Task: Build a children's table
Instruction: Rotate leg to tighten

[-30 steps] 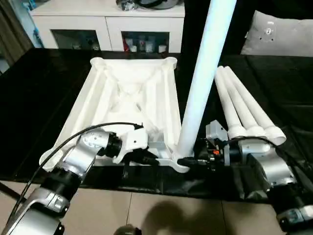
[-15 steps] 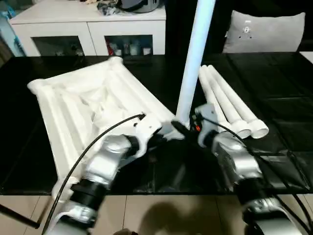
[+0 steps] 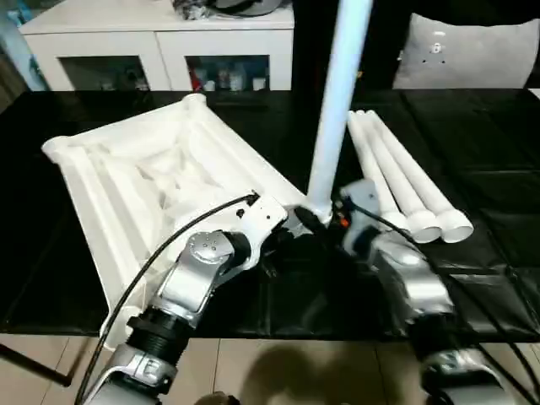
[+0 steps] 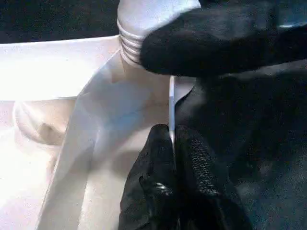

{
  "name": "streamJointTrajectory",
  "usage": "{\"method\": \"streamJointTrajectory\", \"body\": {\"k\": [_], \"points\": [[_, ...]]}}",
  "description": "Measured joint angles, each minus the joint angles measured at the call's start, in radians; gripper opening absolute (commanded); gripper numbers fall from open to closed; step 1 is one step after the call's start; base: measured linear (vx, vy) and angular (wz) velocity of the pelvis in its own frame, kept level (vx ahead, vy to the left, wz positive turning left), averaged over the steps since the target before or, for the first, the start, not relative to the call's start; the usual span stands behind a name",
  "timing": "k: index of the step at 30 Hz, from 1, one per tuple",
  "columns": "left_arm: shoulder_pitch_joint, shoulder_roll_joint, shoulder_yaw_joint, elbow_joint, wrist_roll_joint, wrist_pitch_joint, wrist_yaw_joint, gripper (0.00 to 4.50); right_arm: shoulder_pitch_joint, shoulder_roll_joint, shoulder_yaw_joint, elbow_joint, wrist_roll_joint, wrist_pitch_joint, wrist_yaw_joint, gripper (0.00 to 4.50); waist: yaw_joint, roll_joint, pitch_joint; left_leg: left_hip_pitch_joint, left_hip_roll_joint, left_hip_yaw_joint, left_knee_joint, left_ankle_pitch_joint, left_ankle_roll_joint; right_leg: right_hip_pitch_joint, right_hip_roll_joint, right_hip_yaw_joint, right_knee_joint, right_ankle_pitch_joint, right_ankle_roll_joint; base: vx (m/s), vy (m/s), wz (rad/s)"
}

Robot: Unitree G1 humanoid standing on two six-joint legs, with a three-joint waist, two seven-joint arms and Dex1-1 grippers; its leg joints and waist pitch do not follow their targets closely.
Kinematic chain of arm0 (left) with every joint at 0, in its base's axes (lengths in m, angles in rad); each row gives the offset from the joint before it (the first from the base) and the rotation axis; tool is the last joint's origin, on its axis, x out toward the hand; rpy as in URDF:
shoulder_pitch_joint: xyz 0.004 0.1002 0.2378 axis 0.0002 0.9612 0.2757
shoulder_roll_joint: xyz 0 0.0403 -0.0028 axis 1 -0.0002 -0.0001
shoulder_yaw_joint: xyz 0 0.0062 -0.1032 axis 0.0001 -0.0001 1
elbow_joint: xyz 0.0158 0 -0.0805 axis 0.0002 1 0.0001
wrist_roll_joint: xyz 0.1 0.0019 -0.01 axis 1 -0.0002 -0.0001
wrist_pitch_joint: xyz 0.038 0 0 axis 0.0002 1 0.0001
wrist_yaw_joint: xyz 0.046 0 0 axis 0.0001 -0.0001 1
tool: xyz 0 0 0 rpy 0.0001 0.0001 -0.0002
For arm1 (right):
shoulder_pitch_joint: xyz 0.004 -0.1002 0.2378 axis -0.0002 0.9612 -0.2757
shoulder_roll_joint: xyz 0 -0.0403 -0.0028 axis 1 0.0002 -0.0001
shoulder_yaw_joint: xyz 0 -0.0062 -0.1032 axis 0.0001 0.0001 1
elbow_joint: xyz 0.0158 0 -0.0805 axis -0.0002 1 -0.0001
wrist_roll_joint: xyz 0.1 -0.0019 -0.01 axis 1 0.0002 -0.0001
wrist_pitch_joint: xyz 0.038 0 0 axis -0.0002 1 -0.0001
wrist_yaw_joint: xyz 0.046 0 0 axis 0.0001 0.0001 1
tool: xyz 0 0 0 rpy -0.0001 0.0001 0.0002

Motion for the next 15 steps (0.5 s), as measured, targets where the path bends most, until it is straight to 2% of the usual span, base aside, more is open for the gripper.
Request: {"method": "streamJointTrajectory", "body": {"k": [7, 15], "points": [[-0.002, 0.115, -0.039, 0.001, -0.035, -0.085, -0.187, 0.0, 0.017, -0.151, 0.058, -0.041, 0.022, -0.009, 0.264, 4.46, 0.015, 0.0, 0.0, -0.002, 0.001, -0.002, 0.001, 0.0, 0.0, 0.0, 0.0, -0.004, 0.0, 0.0, 0.0, 0.0, 0.0, 0.0], [-0.032, 0.216, -0.09, 0.032, -0.047, -0.197, -0.381, 0.0, 0.013, -0.239, 0.118, -0.047, 0.025, -0.031, 0.491, 4.46, 0.041, 0.001, 0.0, -0.005, 0.001, -0.004, 0.005, 0.0, 0.0, 0.0, -0.001, -0.007, 0.0, 0.001, -0.002, 0.0, 0.0, 0.0]]}}
